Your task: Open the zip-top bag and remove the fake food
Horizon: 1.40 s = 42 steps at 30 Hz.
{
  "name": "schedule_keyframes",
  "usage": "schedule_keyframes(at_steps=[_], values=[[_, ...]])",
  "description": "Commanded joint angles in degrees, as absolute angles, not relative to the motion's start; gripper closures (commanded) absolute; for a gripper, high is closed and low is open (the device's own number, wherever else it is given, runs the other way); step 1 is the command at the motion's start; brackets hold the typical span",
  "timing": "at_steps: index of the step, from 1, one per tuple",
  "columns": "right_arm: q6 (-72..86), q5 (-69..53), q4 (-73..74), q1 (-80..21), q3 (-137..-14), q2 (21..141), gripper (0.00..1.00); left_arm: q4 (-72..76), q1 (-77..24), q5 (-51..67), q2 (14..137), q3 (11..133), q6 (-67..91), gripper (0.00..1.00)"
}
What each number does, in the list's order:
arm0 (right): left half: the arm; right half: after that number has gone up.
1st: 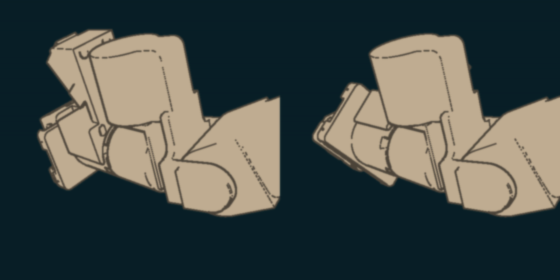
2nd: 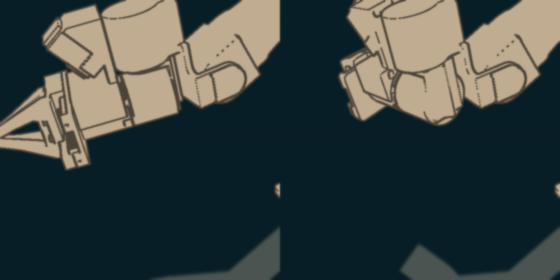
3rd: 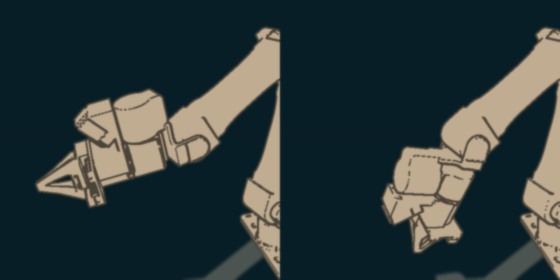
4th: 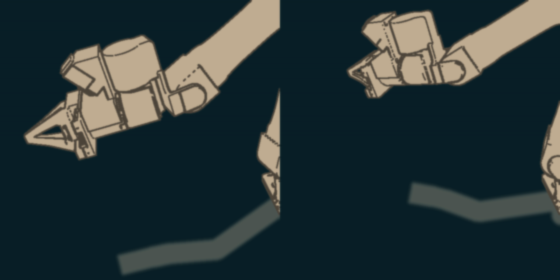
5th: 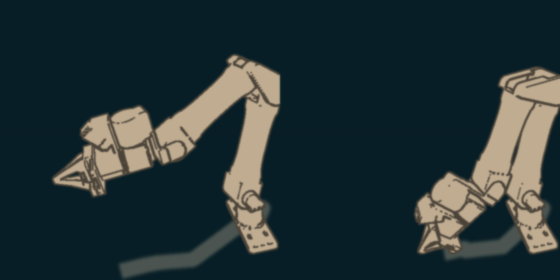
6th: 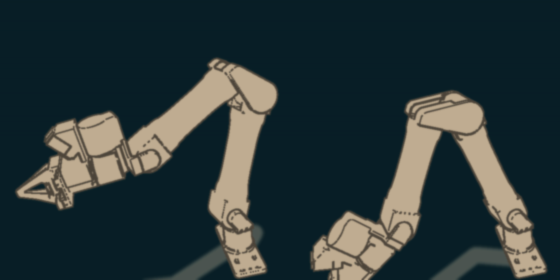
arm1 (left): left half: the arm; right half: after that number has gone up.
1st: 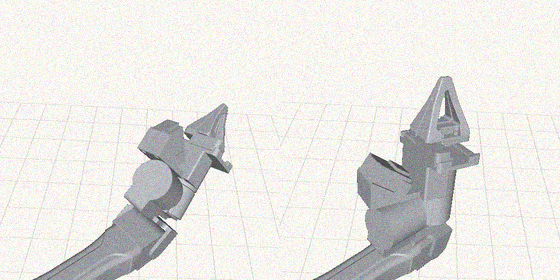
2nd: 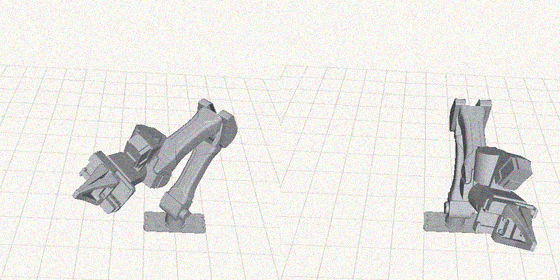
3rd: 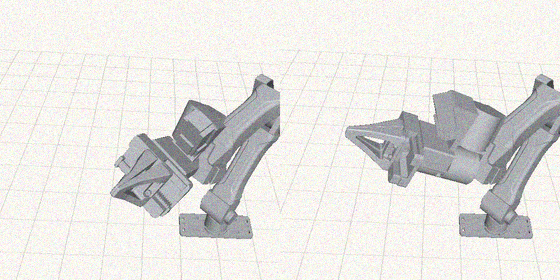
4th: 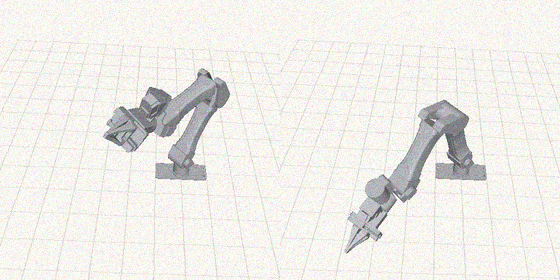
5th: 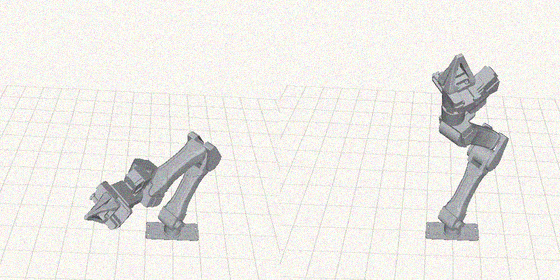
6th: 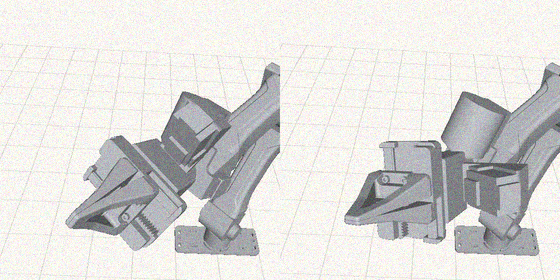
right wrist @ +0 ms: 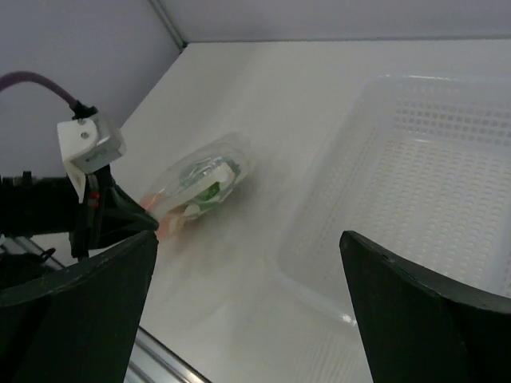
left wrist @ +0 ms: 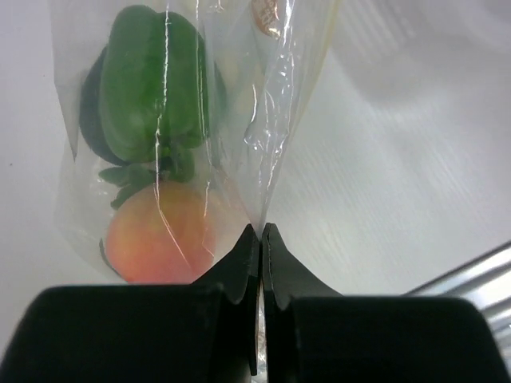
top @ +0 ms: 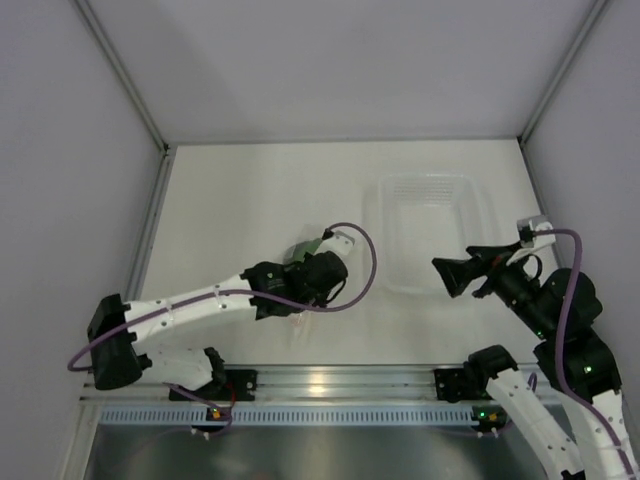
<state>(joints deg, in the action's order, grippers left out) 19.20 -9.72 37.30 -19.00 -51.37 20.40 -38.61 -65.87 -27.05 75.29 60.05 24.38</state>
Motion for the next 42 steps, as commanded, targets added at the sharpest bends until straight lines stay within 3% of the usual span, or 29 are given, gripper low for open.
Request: schedule_keyframes(at_steps=[1, 6, 14, 17, 22, 28, 31, 39, 42], values=[[16.53, -25.54, 24.64, -19.60, -47.40, 19.35, 0.01, -39.63, -65.92, -19.08, 68.75, 64.32, 17.67, 1.00], [13.54, -43.03, 14.25, -19.60, -43.60, 18.63, 0.03, -43.06, -65.74, -7.51, 62.24, 68.81, 13.55, 1.00], [3.70, -55.01, 9.76, -20.21, -42.45, 17.40, 0.09, -43.07, -65.74, 16.85, 58.80, 74.87, 11.60, 1.00], [4.47, -59.93, 1.61, -20.22, -40.87, 17.93, 0.09, -42.98, -65.83, 24.39, 59.32, 75.76, 10.73, 1.00], [5.18, -62.05, -1.40, -20.22, -40.61, 24.07, 0.17, -42.98, -65.83, 30.40, 60.47, 78.57, 9.85, 1.00], [13.17, -63.72, -16.94, -21.00, -35.26, 24.17, 0.19, -42.98, -65.83, 37.52, 60.73, 79.89, 8.00, 1.00], [15.20, -63.90, -22.31, -22.23, -34.72, 25.74, 0.26, -42.98, -65.74, 39.19, 61.52, 80.68, 7.65, 1.00], [17.23, -64.77, -30.15, -30.84, -35.33, 29.44, 0.32, -43.07, -65.83, 40.34, 63.89, 84.28, 7.30, 1.00], [13.39, -63.99, -27.61, -34.80, -36.47, 31.11, 0.46, -43.07, -65.83, 41.04, 64.69, 85.07, 7.21, 1.00]])
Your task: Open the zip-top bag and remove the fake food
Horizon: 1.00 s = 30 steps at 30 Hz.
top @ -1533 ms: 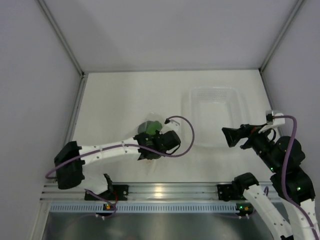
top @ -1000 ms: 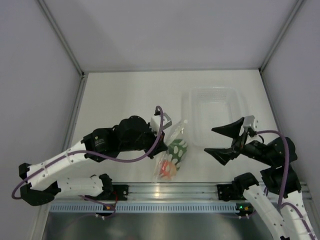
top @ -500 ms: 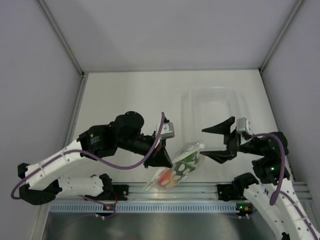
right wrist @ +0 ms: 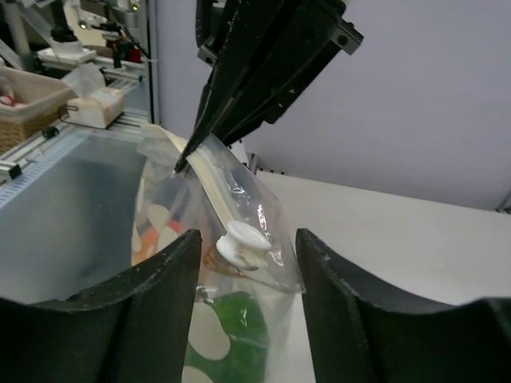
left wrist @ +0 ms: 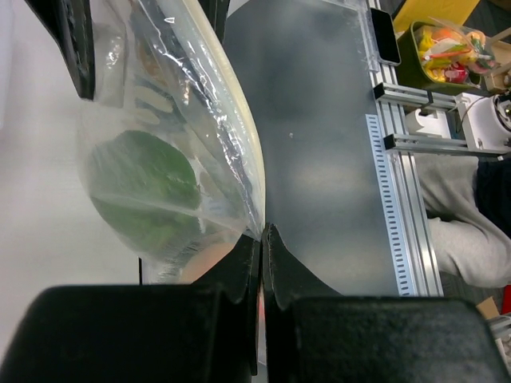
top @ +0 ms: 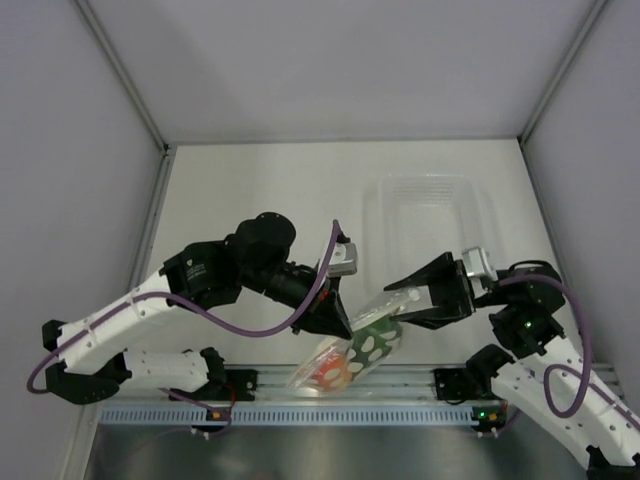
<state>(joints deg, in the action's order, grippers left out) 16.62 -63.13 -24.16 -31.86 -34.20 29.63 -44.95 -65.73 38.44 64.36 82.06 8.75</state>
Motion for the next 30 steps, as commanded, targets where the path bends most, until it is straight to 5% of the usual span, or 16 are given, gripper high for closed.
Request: schedule_keyframes(at_steps=[1, 6, 10, 12, 15, 18, 19, 23, 30], values=[[12.14, -63.64, -24.64, -35.41, -37.08, 31.37, 0.49, -42.98, -65.83, 40.96, 64.86, 85.25, 7.21, 1.00], [9.23, -59.78, -23.20, -36.65, -36.39, 29.97, 0.78, -42.98, -65.83, 39.91, 64.43, 85.17, 7.29, 1.00], [8.09, -57.66, -21.45, -36.74, -36.65, 28.66, 0.82, -42.98, -65.74, 36.22, 63.02, 84.20, 7.03, 1.00], [7.30, -55.74, -19.35, -36.65, -37.00, 28.48, 1.00, -43.07, -65.74, 32.46, 61.88, 83.15, 7.29, 1.00], [4.94, -52.05, -13.05, -36.65, -39.45, 29.44, 1.00, -43.15, -64.95, 23.58, 61.08, 81.39, 8.00, 1.00], [2.47, -48.18, -4.96, -36.74, -43.14, 33.55, 1.00, -43.15, -62.94, 16.10, 61.26, 79.90, 9.23, 0.70], [2.11, -47.12, -3.36, -36.83, -43.94, 34.53, 1.00, -43.15, -61.62, 12.34, 61.52, 79.81, 9.49, 0.34], [2.02, -42.46, 3.77, -36.91, -48.15, 40.07, 1.00, -42.98, -60.47, 7.04, 61.88, 80.15, 8.27, 0.08], [7.72, -38.15, 10.19, -38.06, -54.66, 49.11, 1.00, -34.20, -60.56, 3.08, 58.54, 76.65, 1.59, 0.07]])
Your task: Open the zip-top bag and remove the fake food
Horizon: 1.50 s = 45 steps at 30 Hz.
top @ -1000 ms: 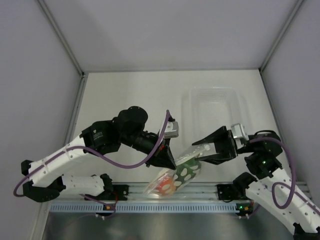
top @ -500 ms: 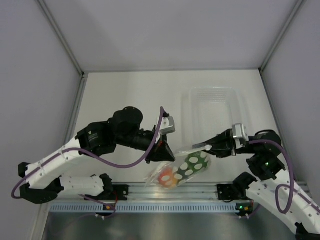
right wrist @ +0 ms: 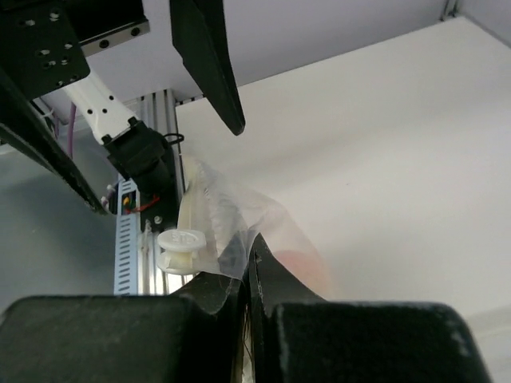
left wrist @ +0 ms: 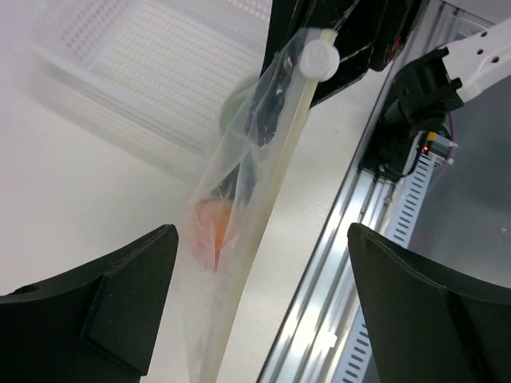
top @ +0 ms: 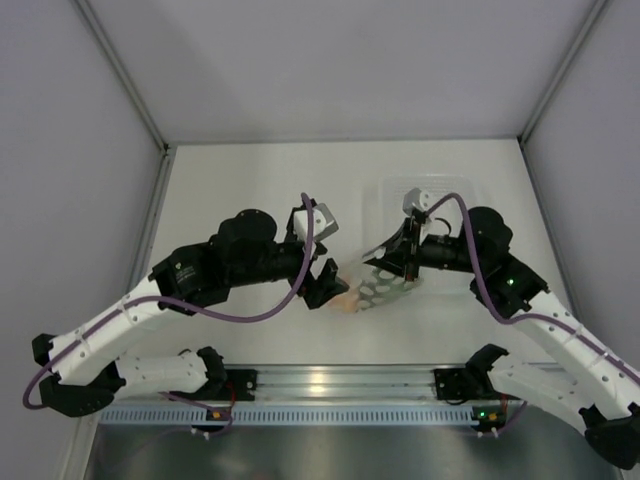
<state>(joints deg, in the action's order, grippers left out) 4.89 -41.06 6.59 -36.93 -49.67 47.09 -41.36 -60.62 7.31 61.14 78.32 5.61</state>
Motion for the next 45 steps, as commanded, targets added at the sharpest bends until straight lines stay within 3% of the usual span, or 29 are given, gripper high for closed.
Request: schedule_keyframes(at_steps=[1, 6, 10, 14, 16, 17, 21, 25, 31, 34, 36, 40, 45], values=[[8.60, -38.32, 10.11, -38.14, -54.75, 49.65, 1.00, -31.49, -60.56, 2.38, 58.36, 75.25, 0.54, 0.07], [12.21, -37.18, 9.75, -39.02, -55.98, 51.15, 1.00, -30.06, -60.56, 0.62, 62.48, 75.76, -2.46, 0.19], [13.09, -37.00, 11.69, -39.64, -57.83, 52.47, 1.00, -30.06, -60.56, 1.91, 65.04, 77.17, -4.21, 0.40], [13.89, -36.74, 12.57, -39.90, -58.71, 53.26, 1.00, -30.15, -60.64, 3.43, 65.39, 77.61, -5.71, 0.55], [13.80, -37.09, 12.40, -39.81, -58.36, 53.00, 1.00, -30.06, -60.64, 2.12, 64.87, 77.17, -5.80, 0.68], [13.62, -37.26, 12.22, -39.81, -58.10, 52.74, 1.00, -30.06, -60.64, 1.94, 64.69, 76.99, -5.71, 0.82], [12.83, -37.62, 10.64, -39.90, -55.99, 51.51, 1.00, -30.15, -60.64, 2.11, 64.51, 77.25, -4.84, 1.00], [10.20, -41.56, 9.58, -39.81, -54.41, 49.93, 1.00, -30.23, -60.64, 6.58, 64.86, 76.82, -5.01, 1.00], [3.71, -42.71, 9.40, -39.81, -52.47, 43.16, 0.83, -30.85, -60.64, 19.32, 63.81, 76.29, -6.33, 1.00], [1.86, -43.94, 11.42, -39.81, -53.61, 41.58, 0.80, -31.46, -60.64, 23.46, 63.81, 76.55, -6.24, 1.00], [0.97, -45.17, 13.09, -39.81, -54.14, 41.22, 0.80, -31.90, -60.64, 24.78, 64.07, 77.08, -6.15, 1.00], [0.44, -45.97, 15.46, -39.81, -55.28, 40.78, 0.91, -32.87, -60.64, 25.66, 65.04, 77.61, -6.15, 1.00], [-1.32, -46.23, 16.08, -39.90, -55.37, 40.52, 0.89, -34.10, -60.64, 25.22, 66.44, 78.13, -6.24, 1.00]])
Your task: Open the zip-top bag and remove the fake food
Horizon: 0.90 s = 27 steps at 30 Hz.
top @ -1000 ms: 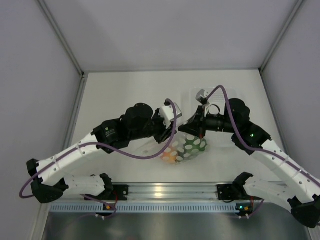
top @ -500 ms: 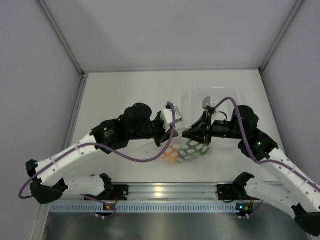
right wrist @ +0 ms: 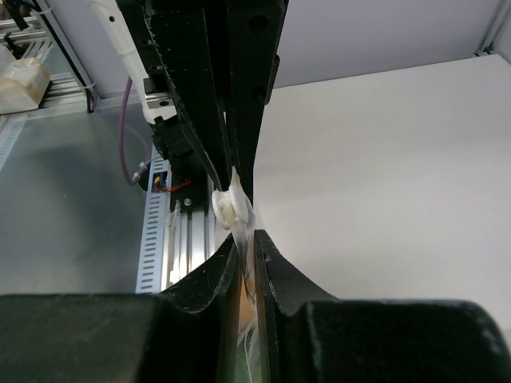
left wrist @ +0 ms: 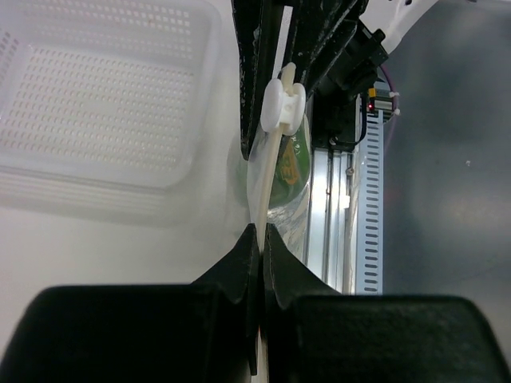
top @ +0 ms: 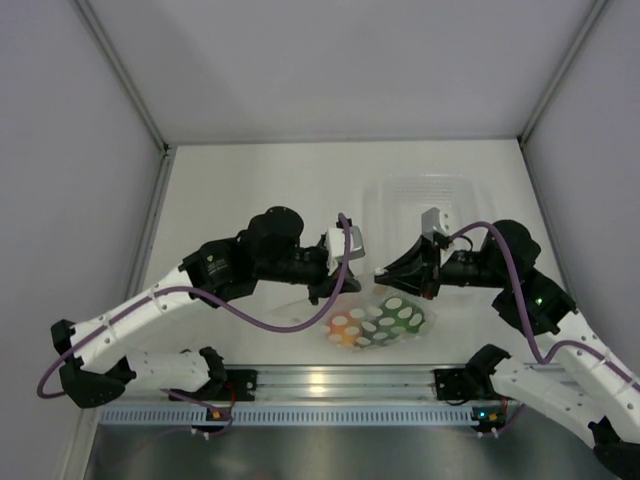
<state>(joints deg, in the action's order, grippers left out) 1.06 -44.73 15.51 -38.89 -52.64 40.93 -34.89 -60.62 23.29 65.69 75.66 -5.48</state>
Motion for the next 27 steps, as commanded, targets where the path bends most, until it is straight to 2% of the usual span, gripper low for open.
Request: schedule_keyframes(at_steps=[1, 6, 9, 10, 11, 14, 16, 27], values=[[-1.41, -46.67, 16.43, -39.82, -55.63, 40.43, 0.87, -34.28, -60.64, 25.22, 66.62, 78.22, -6.24, 1.00], [-1.76, -47.37, 17.14, -39.81, -56.34, 41.13, 0.86, -35.15, -60.64, 24.34, 67.59, 78.66, -6.06, 1.00], [-2.37, -47.72, 18.02, -39.82, -56.60, 41.40, 0.92, -35.16, -60.64, 24.00, 67.59, 78.75, -5.98, 1.00], [-2.37, -47.81, 18.19, -39.81, -56.51, 41.48, 0.99, -35.07, -60.64, 23.91, 67.59, 78.84, -5.89, 1.00], [-2.55, -47.81, 18.19, -39.81, -56.51, 41.40, 1.00, -35.16, -60.64, 23.82, 67.50, 78.92, -5.89, 1.00], [-2.72, -47.55, 18.54, -39.81, -56.25, 41.40, 0.97, -35.07, -60.56, 23.56, 67.15, 79.01, -5.71, 1.00], [-3.08, -47.55, 18.63, -39.81, -56.25, 41.40, 1.00, -35.07, -60.56, 22.33, 66.88, 78.93, -5.80, 1.00], [2.80, -44.39, 16.53, -40.16, -58.01, 46.49, 1.00, -35.16, -60.56, 16.18, 64.61, 79.45, -7.91, 1.00]])
